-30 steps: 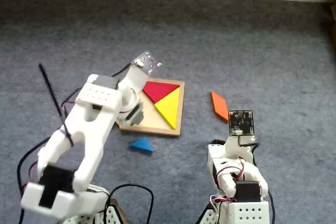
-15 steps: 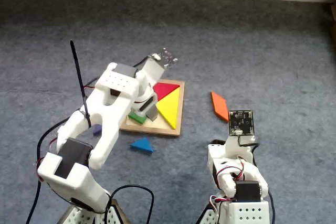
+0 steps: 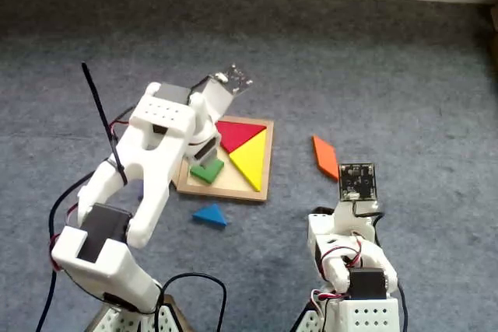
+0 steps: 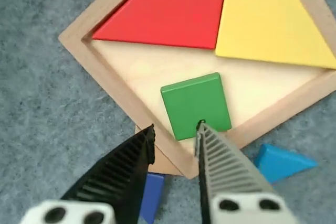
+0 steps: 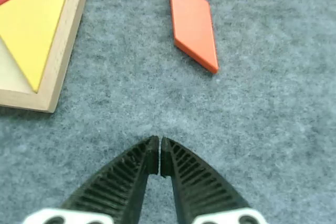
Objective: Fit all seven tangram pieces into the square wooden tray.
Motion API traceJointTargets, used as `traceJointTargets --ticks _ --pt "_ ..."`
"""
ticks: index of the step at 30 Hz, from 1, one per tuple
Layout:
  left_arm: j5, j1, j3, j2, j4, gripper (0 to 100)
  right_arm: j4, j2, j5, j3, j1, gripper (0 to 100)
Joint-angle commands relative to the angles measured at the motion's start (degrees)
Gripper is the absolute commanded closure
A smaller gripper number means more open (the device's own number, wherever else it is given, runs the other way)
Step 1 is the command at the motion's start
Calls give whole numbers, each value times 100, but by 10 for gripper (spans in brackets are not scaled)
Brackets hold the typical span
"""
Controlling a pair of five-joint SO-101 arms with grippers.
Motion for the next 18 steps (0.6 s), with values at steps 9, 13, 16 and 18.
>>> traceJointTargets --ticks 9,13,16,18 --pt "-176 101 22 936 -1090 895 22 -119 -26 637 66 972" --pt "-167 163 -365 989 -1037 895 22 -119 -26 637 66 972" --pt "-158 215 -523 989 -1064 895 22 -119 -26 637 66 972" --pt "-158 295 -593 998 -1073 895 22 -119 -26 637 66 972"
